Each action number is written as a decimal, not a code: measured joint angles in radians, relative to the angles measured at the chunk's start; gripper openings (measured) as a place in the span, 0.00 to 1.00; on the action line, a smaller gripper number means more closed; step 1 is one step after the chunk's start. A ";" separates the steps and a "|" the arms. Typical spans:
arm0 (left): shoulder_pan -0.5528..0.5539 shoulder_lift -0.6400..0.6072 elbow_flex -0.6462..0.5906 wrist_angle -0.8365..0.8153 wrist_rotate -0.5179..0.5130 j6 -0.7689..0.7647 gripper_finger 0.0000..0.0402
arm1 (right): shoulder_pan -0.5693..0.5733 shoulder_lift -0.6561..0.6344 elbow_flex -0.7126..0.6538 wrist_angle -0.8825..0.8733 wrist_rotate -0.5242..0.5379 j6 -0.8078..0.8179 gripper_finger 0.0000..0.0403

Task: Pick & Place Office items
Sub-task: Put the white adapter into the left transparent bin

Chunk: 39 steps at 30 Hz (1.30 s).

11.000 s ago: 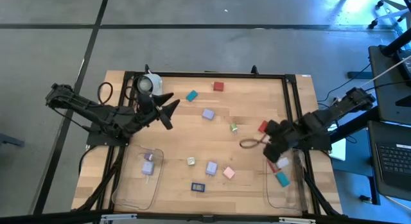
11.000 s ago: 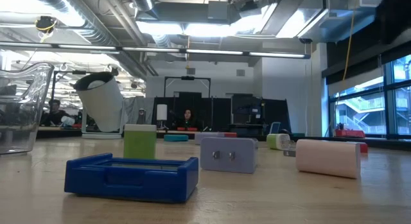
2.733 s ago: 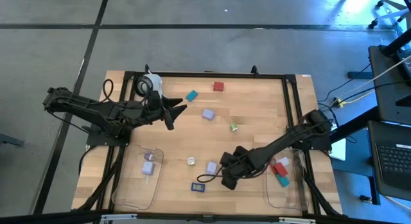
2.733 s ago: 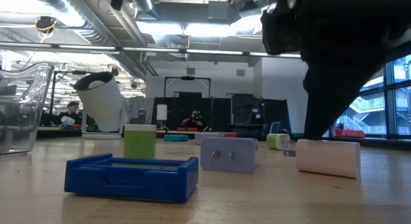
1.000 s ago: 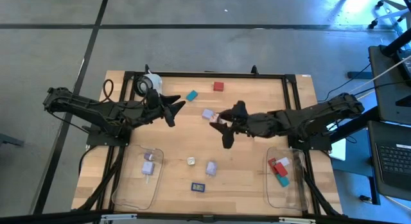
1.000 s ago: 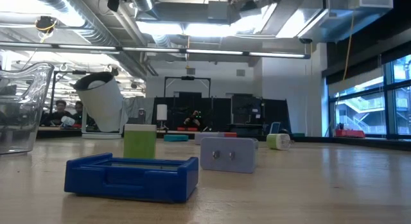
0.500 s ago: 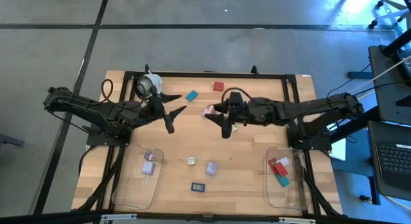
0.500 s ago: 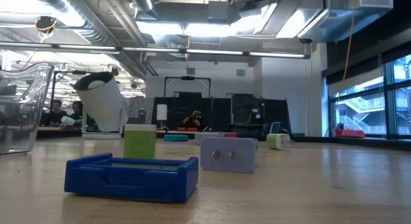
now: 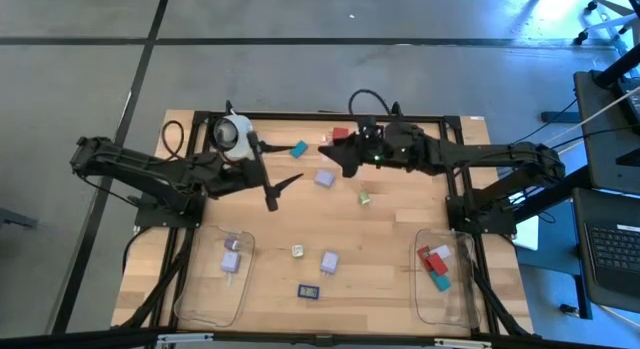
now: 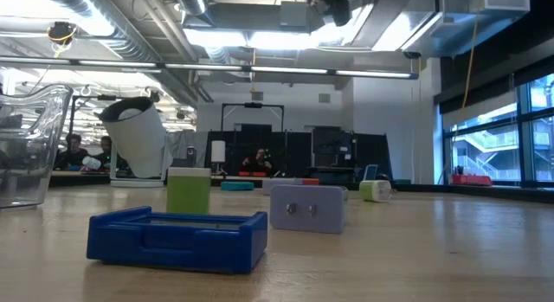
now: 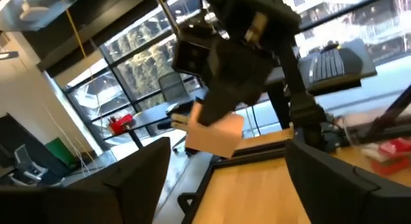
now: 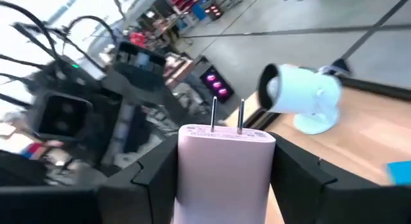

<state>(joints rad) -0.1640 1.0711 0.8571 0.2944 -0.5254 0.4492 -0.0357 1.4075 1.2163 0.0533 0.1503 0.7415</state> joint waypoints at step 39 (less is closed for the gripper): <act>0.158 0.226 0.014 0.345 0.219 0.129 0.80 | -0.079 0.000 0.000 0.074 -0.248 -0.033 0.50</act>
<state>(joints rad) -0.0063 1.2968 0.8707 0.6394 -0.3064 0.5785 -0.1146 1.4075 1.2160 0.1276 -0.0976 0.7089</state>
